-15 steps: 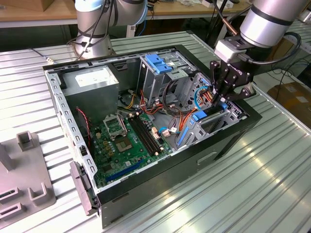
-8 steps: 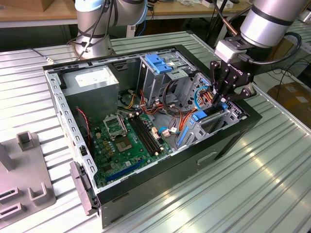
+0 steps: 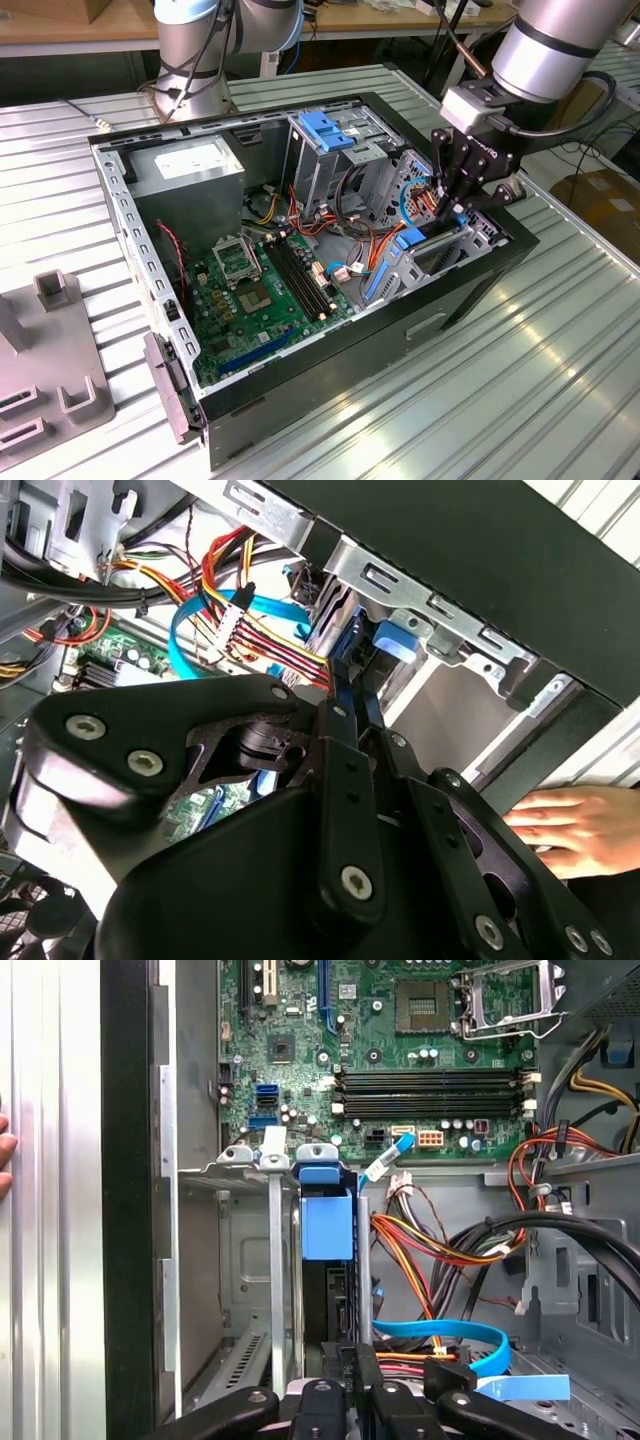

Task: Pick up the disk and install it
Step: 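Insert the first disk wire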

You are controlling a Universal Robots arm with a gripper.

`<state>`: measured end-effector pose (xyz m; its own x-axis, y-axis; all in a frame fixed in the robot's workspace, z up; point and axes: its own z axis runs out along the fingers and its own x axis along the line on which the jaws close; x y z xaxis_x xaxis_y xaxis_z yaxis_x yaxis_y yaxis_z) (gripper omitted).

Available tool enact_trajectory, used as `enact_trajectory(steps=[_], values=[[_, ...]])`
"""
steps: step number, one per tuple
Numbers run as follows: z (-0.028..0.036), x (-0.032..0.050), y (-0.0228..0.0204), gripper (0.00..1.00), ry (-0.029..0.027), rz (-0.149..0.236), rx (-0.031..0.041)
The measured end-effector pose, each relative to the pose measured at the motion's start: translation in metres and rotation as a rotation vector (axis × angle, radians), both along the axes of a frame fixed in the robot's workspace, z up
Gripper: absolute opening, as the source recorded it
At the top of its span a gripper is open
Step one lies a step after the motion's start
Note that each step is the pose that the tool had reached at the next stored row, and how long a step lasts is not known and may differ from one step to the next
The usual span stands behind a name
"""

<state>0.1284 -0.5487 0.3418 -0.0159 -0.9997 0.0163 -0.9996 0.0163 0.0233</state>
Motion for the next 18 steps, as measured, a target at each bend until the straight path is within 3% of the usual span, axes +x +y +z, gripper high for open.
enact_trajectory(steps=[7, 9, 11, 15, 17, 18], values=[[-0.0029, 0.0, 0.0, 0.16, 0.0006, 0.0, 0.0008], [-0.0027, 0.0, 0.0, 0.24, 0.0006, 0.0, 0.0006], [-0.0005, 0.0, 0.0, 0.24, 0.0006, 0.0, 0.0001], [0.01, 0.0, 0.0001, 0.24, 0.0005, 0.0, -0.0004], [0.01, 0.0, 0.0, 0.22, 0.0005, 0.0, -0.0003], [0.01, 0.0, 0.0001, 0.16, 0.0005, 0.0, -0.0004]])
